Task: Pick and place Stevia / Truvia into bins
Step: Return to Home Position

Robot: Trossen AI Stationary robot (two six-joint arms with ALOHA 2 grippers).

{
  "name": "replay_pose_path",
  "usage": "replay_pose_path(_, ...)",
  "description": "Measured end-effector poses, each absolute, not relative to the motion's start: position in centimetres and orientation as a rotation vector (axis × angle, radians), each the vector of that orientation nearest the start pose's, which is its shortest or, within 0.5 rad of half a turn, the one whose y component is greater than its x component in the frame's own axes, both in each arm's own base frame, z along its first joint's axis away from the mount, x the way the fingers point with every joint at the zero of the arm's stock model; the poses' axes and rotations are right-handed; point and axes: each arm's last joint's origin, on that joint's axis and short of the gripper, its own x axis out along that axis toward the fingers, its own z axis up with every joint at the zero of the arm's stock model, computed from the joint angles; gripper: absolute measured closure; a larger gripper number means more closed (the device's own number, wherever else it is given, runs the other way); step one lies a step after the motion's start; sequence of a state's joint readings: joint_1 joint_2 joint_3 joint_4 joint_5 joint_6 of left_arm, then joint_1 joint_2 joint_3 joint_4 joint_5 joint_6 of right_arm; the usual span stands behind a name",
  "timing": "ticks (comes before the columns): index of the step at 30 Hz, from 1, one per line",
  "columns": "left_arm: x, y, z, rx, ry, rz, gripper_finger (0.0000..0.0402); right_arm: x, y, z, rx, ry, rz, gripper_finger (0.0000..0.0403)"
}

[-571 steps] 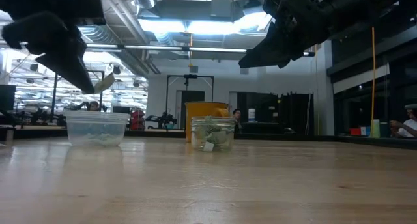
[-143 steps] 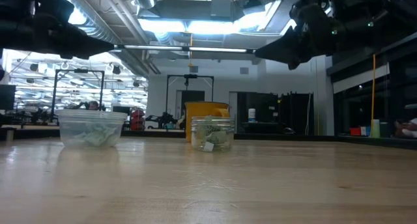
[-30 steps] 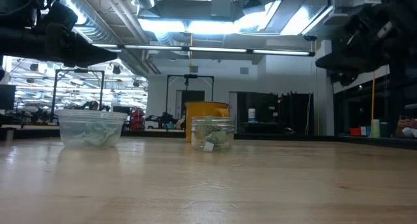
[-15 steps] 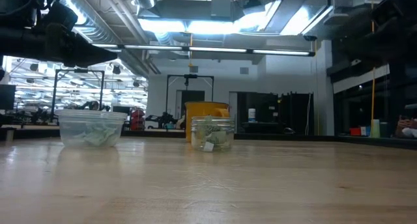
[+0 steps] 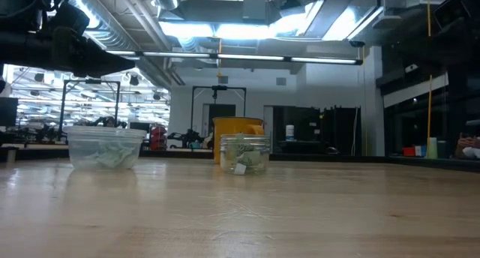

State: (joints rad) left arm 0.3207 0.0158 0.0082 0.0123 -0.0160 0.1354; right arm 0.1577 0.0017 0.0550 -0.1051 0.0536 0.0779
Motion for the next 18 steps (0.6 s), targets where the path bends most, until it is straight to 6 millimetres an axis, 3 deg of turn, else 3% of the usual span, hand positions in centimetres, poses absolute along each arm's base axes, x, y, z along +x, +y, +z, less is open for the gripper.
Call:
replay_pose_path(4, 9.3, 3.14, 16.63, 0.135, 0.018, 0.337, 0.04, 9.62, 1.46, 16.87, 0.075, -0.017, 0.135, 0.0379)
replay_pose_path(18, 9.3, 3.14, 16.63, 0.135, 0.018, 0.338, 0.04, 9.65, 1.46, 16.84, 0.073, -0.029, 0.135, 0.0379)
